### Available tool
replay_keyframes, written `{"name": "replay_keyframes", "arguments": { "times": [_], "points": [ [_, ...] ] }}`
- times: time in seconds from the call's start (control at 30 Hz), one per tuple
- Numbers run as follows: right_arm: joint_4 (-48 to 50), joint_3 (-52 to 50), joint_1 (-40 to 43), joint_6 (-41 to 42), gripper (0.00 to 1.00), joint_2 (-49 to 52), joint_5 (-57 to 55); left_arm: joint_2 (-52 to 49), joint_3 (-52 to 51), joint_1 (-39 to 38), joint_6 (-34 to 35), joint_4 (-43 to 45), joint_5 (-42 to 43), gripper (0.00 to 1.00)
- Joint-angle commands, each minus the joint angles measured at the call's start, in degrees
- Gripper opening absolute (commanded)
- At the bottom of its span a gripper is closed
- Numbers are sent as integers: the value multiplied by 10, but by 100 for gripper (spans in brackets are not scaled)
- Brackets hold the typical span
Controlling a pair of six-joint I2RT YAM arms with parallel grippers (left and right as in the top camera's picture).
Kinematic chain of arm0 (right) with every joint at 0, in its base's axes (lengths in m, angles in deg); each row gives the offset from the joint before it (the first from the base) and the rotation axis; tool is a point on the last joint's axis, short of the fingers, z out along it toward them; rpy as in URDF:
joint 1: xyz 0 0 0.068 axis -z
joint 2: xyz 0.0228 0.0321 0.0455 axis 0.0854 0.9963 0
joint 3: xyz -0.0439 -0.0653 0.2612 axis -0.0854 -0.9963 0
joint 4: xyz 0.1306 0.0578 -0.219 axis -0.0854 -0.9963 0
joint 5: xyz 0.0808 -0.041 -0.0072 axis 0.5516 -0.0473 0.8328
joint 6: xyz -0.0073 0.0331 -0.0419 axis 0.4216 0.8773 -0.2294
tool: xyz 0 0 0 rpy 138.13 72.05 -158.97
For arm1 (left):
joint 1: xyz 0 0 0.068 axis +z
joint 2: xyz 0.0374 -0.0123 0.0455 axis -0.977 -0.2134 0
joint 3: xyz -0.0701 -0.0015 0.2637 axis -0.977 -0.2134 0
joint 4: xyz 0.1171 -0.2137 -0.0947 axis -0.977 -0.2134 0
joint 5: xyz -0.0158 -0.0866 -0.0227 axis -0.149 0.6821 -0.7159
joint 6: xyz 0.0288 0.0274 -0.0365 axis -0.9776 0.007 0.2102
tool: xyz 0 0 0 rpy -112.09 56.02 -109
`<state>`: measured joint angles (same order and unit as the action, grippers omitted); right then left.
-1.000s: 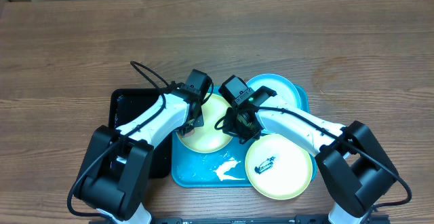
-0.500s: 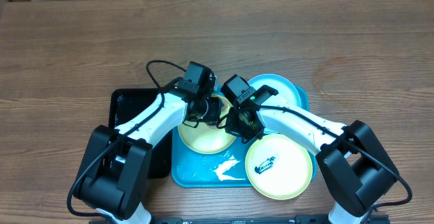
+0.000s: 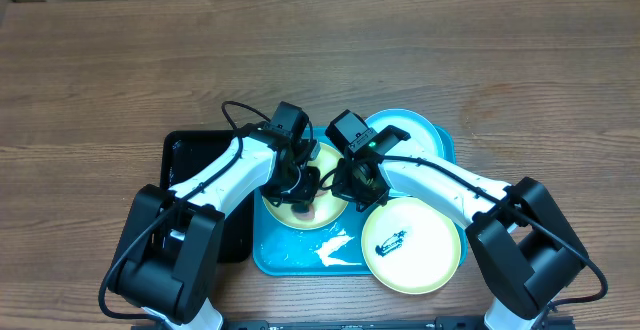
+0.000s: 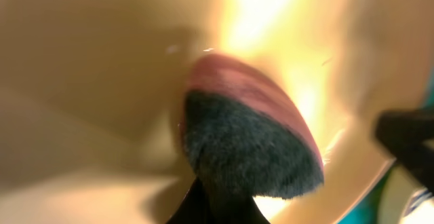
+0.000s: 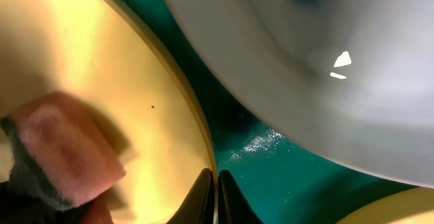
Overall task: Clean dirty plates on tray and stack at the side
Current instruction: 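Scrub the yellow plate surface with the sponge in left gripper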
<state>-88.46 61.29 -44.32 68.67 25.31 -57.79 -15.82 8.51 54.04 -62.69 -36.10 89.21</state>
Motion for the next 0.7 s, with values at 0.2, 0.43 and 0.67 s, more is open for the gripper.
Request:
{"name": "replay_keyframes", "arguments": {
  "times": [0.2,0.43,0.67],
  "points": [
    [0,11,-2,-4,4,-15,-1,-9,2,0,112,-34,-221,4],
    [0,11,-2,-4,4,-15,-2,-9,7,-3,161,-19,-248,4],
    [0,11,-2,-4,4,-15,-1,16,76,-32,146,-34,-212,4]
  ]
}}
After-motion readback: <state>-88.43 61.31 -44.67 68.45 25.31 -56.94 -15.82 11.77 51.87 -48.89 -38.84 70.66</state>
